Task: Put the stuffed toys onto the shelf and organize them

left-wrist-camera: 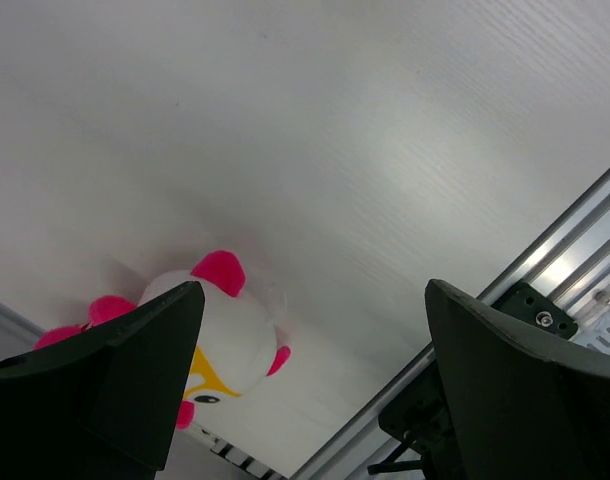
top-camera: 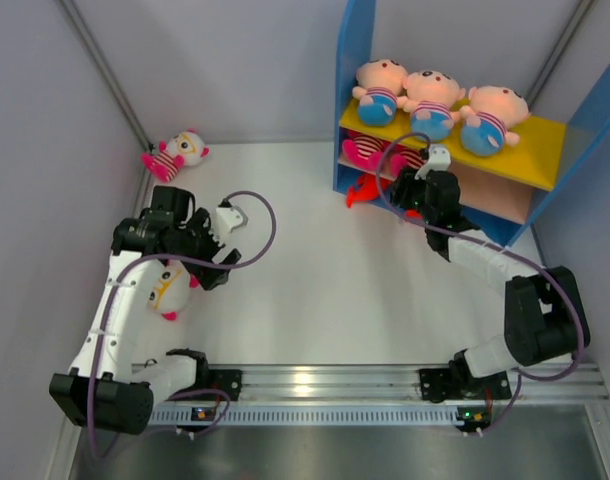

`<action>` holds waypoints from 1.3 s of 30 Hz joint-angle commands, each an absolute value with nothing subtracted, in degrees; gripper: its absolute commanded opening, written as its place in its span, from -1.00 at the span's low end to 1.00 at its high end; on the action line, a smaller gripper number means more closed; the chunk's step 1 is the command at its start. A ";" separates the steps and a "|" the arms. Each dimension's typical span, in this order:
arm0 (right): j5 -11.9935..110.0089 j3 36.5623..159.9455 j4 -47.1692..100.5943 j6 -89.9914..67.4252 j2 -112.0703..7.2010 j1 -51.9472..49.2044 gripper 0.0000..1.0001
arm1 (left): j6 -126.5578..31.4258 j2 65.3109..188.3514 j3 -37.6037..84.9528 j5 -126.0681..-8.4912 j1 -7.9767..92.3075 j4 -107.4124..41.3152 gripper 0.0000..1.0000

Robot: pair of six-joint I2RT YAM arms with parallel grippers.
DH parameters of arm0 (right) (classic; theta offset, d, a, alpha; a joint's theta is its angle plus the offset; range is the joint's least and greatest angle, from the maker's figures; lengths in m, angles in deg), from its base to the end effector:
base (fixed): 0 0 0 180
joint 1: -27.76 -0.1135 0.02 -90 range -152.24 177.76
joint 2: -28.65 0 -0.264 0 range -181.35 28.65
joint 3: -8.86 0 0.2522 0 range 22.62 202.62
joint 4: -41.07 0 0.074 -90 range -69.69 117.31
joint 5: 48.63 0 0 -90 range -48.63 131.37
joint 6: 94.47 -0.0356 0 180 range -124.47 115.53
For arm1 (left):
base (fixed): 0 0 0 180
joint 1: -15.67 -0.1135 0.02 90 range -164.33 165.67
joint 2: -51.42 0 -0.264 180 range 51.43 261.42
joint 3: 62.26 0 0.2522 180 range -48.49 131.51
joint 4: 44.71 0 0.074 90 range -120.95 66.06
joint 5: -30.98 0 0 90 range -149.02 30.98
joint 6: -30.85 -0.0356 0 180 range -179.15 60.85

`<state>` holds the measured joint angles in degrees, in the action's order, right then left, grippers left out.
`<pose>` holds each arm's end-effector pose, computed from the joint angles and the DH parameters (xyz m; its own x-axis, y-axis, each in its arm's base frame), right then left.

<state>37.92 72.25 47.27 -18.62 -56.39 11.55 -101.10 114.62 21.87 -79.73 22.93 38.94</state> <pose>0.3244 0.0921 0.2543 -0.3025 0.1662 -0.9385 -0.1537 0.9633 0.2201 0.1826 -0.0360 0.3439 -0.4692 0.6901 -0.5510 0.7969 0.5998 0.0726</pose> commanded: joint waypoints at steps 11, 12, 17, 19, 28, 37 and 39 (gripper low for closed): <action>47.16 71.57 37.51 -8.61 -42.37 6.49 0.31 | -92.63 125.43 22.17 -63.06 -1.17 28.65 0.95; 47.34 71.66 37.24 -8.34 -42.28 6.23 0.31 | -93.15 125.60 22.17 -62.97 -2.51 28.12 0.95; 48.83 71.31 36.97 -7.63 -42.28 4.20 0.31 | -96.49 127.62 22.43 -64.54 -7.09 26.80 0.88; 49.10 70.79 37.06 -7.37 -42.28 3.85 0.31 | -97.81 128.07 20.95 -65.96 -8.67 26.97 0.82; 48.84 70.96 35.48 -6.66 -41.93 2.62 0.31 | -100.37 132.71 13.65 -70.19 -8.77 31.37 0.82; 47.96 71.13 35.13 -6.14 -41.40 1.57 0.30 | -97.29 139.84 12.58 -68.94 -8.77 26.10 -0.30; 47.70 71.40 34.69 -5.79 -41.14 1.21 0.30 | -95.98 139.23 13.90 -70.52 -8.68 26.18 -1.00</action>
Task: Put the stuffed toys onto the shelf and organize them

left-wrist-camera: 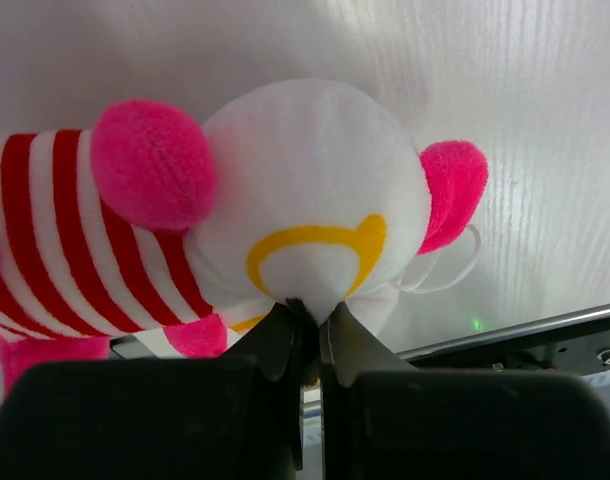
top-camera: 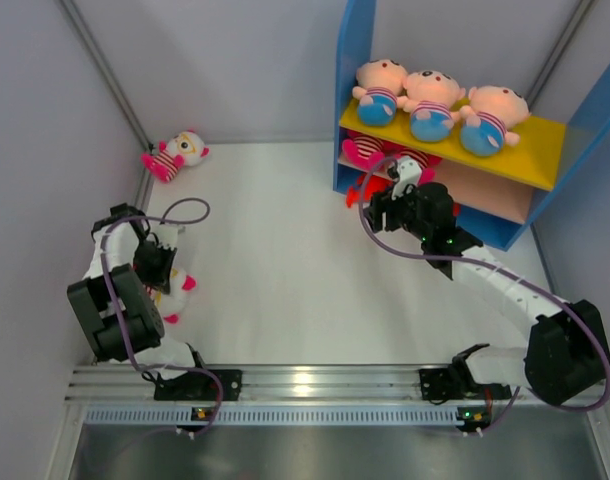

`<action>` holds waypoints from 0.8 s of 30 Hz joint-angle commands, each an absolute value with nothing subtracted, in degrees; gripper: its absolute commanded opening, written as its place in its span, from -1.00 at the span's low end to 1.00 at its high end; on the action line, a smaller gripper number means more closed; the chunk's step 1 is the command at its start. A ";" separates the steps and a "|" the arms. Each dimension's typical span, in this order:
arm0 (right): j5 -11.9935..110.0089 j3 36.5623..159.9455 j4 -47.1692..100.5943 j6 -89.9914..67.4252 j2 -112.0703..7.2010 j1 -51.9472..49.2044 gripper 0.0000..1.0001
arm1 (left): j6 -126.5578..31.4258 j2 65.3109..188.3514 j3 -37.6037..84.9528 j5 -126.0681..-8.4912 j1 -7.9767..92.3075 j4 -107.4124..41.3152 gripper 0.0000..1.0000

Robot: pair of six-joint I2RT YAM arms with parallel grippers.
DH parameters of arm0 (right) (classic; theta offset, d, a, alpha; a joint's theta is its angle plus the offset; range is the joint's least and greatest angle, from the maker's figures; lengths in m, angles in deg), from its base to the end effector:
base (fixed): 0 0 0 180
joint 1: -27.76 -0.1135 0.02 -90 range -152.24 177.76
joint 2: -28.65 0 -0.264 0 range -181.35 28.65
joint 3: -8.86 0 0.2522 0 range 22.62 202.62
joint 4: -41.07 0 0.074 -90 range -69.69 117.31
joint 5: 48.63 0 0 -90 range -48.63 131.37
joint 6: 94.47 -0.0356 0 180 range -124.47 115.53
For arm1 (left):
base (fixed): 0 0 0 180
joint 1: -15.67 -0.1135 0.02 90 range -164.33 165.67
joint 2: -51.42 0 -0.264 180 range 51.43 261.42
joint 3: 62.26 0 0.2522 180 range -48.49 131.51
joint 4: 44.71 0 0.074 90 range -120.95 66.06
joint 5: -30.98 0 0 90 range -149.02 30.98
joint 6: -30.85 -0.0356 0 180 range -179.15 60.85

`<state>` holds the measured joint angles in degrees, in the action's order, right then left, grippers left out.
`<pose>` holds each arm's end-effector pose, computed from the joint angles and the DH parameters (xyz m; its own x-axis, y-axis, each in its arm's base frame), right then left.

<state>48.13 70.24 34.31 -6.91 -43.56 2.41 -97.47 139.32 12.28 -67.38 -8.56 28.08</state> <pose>0.2614 0.1285 0.2844 -0.2953 -0.0931 -0.9509 -0.5145 0.8541 0.0761 0.2420 0.1032 0.2101 -0.9601 0.2406 -0.1426 0.2526 0.9649 -0.0722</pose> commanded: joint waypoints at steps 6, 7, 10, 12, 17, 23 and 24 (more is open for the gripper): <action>47.17 76.04 32.41 -5.87 -42.54 -2.91 0.31 | -87.13 130.27 21.98 -89.75 -8.68 26.18 -1.00; 47.78 77.28 32.06 -6.22 -42.98 -4.83 0.32 | -85.09 129.39 23.56 -92.56 -8.68 26.27 -1.00; 49.09 82.11 33.80 -7.19 -45.26 -10.53 0.44 | -76.83 127.37 29.63 -101.71 -8.15 26.18 -1.00; 50.24 85.10 38.28 -8.76 -47.89 -15.02 0.55 | -73.23 126.14 31.92 -106.46 -7.19 26.18 -1.00; 54.81 96.06 43.83 -9.22 -57.12 -23.30 0.99 | -69.35 122.10 32.63 -113.24 -5.61 26.18 -1.00; 57.54 106.97 45.41 -8.42 -70.47 -30.25 0.99 | -67.94 118.23 31.92 -120.10 -4.90 26.18 -1.00; 57.97 107.78 45.59 -8.68 -71.45 -30.77 0.99 | -67.67 118.13 31.93 -121.06 -4.90 26.10 -1.00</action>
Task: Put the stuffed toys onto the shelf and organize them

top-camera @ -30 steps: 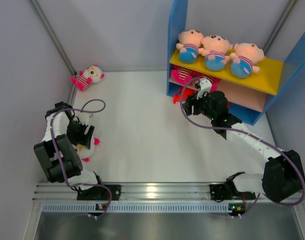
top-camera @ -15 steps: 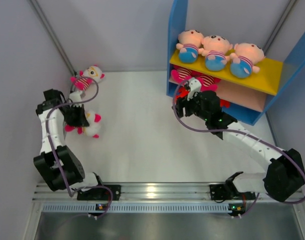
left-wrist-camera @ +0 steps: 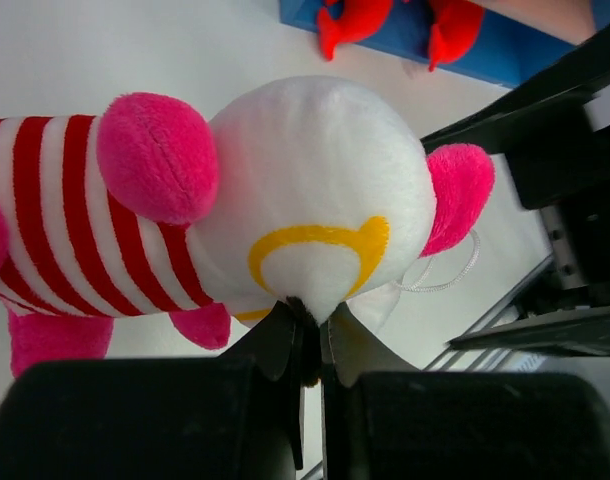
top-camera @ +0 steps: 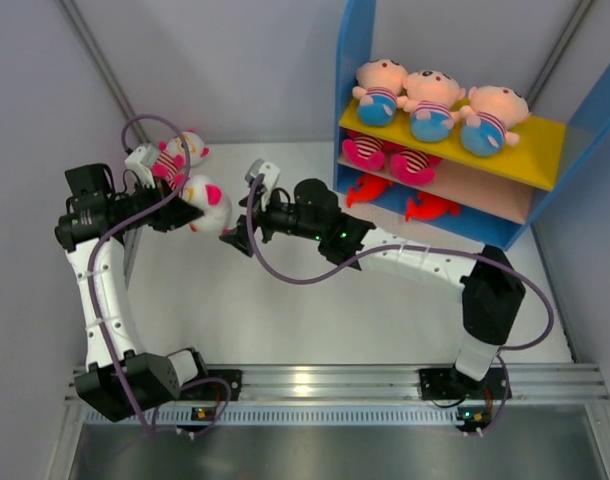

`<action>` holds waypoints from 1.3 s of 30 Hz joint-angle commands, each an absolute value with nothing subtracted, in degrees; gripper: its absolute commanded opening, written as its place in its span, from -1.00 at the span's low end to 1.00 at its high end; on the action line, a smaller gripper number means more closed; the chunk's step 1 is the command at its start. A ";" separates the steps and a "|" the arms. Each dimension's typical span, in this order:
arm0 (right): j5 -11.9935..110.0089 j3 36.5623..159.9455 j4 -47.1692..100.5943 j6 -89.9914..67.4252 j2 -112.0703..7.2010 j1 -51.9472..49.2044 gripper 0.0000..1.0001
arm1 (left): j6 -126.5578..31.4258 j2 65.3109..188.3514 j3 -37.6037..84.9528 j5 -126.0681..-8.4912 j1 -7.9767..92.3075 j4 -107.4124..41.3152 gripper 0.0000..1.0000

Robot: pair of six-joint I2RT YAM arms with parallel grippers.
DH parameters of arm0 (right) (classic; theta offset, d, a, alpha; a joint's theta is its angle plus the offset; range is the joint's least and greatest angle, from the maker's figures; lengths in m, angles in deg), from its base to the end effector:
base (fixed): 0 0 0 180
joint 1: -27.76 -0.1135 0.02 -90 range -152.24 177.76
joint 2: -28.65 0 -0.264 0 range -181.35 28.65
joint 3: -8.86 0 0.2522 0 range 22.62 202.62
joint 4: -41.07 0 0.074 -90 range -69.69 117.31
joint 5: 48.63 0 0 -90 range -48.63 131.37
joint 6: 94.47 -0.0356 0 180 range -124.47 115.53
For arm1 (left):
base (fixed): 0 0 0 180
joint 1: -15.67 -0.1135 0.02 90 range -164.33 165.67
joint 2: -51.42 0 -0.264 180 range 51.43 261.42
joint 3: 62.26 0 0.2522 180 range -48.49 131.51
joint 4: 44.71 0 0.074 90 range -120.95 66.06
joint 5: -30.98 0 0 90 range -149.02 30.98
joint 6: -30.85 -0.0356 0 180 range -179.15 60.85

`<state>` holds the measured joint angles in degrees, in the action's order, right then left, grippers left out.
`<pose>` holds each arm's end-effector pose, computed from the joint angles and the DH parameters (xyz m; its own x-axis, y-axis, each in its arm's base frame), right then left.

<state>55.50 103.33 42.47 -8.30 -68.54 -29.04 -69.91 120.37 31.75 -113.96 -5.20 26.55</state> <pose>0.2191 0.3507 0.3610 -0.0757 0.0026 -0.9971 -0.9421 0.3273 0.0724 0.2150 0.0508 0.3985 -0.6019 -0.1147 -0.7903 0.4449 0.7736 -0.4512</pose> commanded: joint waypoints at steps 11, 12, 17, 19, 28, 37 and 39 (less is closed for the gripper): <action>56.40 112.00 51.90 -13.69 -77.17 -31.13 0.33 | -65.21 118.05 29.21 -124.15 -3.50 26.10 -1.00; 56.13 112.09 52.61 -14.13 -77.26 -31.04 0.17 | -65.21 118.05 28.59 -123.97 -3.23 26.10 -1.00; 53.24 110.00 55.25 -17.55 -75.78 -30.87 -1.00 | -66.26 117.52 27.97 -119.59 -1.12 26.10 -0.99; 53.93 108.06 55.08 -19.14 -74.72 -29.91 -1.00 | -67.05 117.52 27.71 -118.35 -1.03 26.18 -0.59; 61.74 102.95 37.02 -23.72 -65.67 -20.68 -1.00 | -77.14 119.19 28.14 -107.81 -0.77 26.27 0.81; 77.74 111.73 -2.02 7.08 -61.70 -14.52 -1.00 | -106.92 117.08 26.92 -93.40 6.31 26.36 0.85; 80.82 113.14 -8.18 11.86 -61.62 -14.52 -1.00 | -108.54 116.64 27.61 -91.54 10.55 26.36 0.91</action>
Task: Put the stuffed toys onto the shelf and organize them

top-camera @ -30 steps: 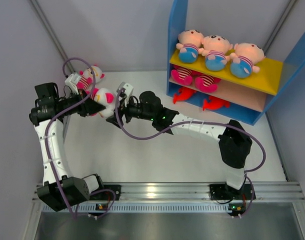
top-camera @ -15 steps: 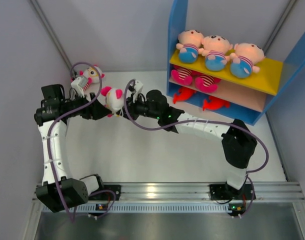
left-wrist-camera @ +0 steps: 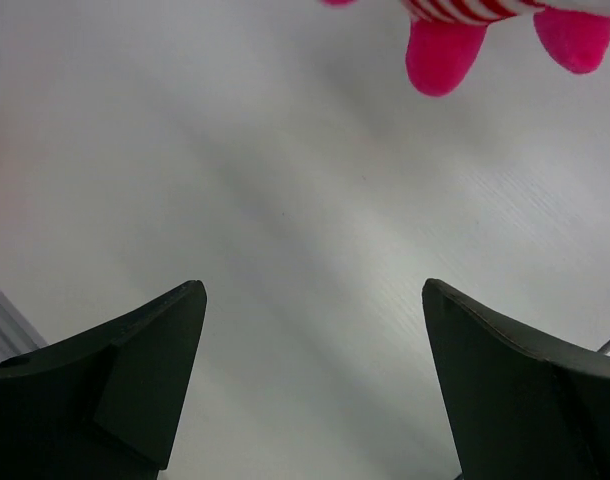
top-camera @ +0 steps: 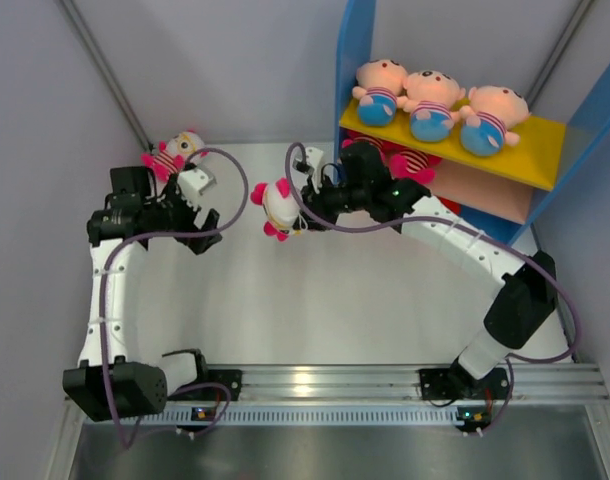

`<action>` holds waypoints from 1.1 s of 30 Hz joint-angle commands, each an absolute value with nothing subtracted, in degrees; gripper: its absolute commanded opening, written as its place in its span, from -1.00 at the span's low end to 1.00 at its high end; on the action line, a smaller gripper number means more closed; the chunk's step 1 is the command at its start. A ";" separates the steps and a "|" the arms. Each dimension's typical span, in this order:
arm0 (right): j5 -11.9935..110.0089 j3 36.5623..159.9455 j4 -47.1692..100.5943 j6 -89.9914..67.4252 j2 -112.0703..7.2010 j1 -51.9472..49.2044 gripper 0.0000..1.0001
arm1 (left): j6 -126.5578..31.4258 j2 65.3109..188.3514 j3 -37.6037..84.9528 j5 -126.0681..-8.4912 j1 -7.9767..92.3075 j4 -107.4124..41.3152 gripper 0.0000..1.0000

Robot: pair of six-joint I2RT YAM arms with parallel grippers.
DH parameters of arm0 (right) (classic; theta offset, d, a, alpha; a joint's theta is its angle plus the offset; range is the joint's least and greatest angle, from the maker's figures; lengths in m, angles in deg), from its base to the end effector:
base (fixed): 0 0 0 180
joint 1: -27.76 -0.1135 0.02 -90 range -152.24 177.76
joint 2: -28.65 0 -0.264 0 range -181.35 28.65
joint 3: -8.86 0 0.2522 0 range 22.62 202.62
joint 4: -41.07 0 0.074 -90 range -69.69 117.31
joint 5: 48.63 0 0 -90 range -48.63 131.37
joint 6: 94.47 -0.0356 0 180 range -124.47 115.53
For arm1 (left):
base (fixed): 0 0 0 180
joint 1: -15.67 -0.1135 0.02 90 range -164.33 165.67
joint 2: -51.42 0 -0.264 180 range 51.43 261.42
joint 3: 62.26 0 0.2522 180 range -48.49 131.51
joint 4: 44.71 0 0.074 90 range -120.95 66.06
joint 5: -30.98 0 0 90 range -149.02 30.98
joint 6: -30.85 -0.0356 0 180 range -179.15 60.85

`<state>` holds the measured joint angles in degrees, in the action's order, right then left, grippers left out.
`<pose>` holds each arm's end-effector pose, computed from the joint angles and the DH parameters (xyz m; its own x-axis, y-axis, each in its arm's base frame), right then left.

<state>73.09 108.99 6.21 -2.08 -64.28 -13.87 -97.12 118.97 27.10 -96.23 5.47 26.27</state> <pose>0.2687 0.2638 0.3604 -0.3086 -0.3217 -0.8951 -0.9268 0.3133 0.2069 0.2206 0.0178 0.3737 -0.4344 0.4197 -0.7969 0.6538 0.7556 0.0415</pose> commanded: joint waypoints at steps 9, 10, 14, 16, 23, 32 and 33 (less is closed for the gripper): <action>86.70 122.71 -24.00 31.03 -62.93 -14.96 -1.00 | -113.46 118.04 34.82 -107.42 20.67 36.64 0.98; 87.41 124.90 -26.37 33.21 -63.98 -15.13 -1.00 | -112.94 118.13 35.09 -108.32 21.37 37.08 0.98; 88.04 130.28 -29.20 35.43 -66.62 -17.94 -1.00 | -111.09 118.75 36.84 -112.53 23.57 37.17 0.97; 88.04 132.74 -29.82 35.52 -68.37 -18.65 -1.00 | -110.48 119.45 38.07 -113.51 24.45 37.17 0.98; 88.39 136.53 -31.58 36.31 -71.20 -20.58 -1.00 | -111.00 120.07 40.36 -113.42 25.68 37.08 0.98; 88.39 137.15 -29.75 35.88 -70.32 -21.38 -1.00 | -109.95 120.68 40.10 -114.74 27.88 37.08 0.52; 87.87 135.58 -26.60 34.48 -69.27 -21.38 -1.00 | -108.73 120.60 39.75 -115.87 27.97 37.08 -0.13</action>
